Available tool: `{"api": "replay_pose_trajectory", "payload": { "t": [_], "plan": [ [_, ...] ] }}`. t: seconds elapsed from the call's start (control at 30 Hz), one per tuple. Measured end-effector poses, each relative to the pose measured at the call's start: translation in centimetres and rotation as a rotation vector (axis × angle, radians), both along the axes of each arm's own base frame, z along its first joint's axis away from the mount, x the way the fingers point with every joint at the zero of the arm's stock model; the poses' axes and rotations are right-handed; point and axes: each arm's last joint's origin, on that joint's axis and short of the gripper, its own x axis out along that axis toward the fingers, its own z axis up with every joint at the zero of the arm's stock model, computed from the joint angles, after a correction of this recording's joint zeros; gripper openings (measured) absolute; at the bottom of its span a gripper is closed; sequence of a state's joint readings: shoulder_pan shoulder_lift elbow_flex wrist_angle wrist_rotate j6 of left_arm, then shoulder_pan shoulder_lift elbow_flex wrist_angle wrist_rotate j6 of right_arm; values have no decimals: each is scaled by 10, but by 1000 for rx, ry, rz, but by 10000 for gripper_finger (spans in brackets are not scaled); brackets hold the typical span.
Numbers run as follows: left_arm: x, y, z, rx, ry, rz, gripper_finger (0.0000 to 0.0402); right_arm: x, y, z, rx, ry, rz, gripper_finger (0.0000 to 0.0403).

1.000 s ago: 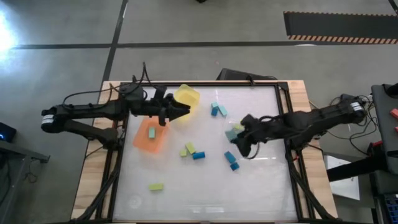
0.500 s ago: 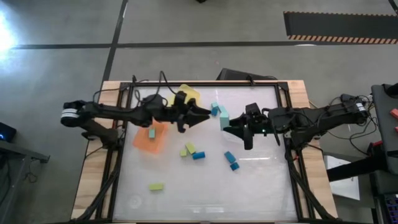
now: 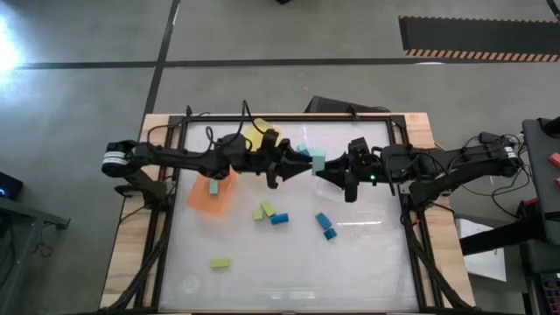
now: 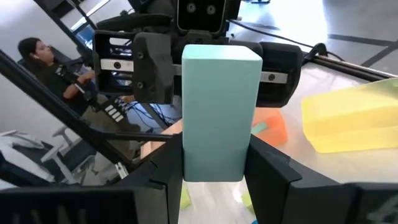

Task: Sort & place blocks by color
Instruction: Put the light blue block into the orange bin

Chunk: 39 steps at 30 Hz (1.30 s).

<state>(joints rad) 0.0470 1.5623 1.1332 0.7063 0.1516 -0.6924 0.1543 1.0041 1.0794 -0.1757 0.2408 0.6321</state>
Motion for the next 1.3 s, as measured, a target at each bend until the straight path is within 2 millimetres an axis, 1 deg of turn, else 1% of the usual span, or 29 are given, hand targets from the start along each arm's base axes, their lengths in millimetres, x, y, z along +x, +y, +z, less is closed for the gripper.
{"api": "replay_pose_trajectory", "payload": {
  "t": [0.1,0.37,0.47,0.67,0.77,0.87,0.97,1.07,1.2,1.3],
  "plan": [
    [0,1,-1,-12,2,43,160,0,0,0,9,0,2,121],
    [1,2,-3,-23,14,56,162,2,-1,1,37,-10,3,121],
    [2,2,-5,-27,26,70,175,5,0,-2,42,1,6,121],
    [2,2,-5,-24,24,64,218,14,1,-6,44,2,16,121],
    [2,1,-5,-16,26,52,221,17,0,-8,42,12,11,121],
    [1,1,-6,-15,27,52,202,17,-1,-7,40,6,1,121],
    [1,1,-7,-15,29,51,164,16,-2,-8,32,10,-3,122],
    [1,1,-7,-14,27,46,120,16,-2,-7,31,10,0,146],
    [1,1,-10,-16,53,49,119,13,-3,-10,26,47,-7,183],
    [-1,6,-17,-28,154,61,119,8,-6,-12,20,98,-20,196]
  ]
}}
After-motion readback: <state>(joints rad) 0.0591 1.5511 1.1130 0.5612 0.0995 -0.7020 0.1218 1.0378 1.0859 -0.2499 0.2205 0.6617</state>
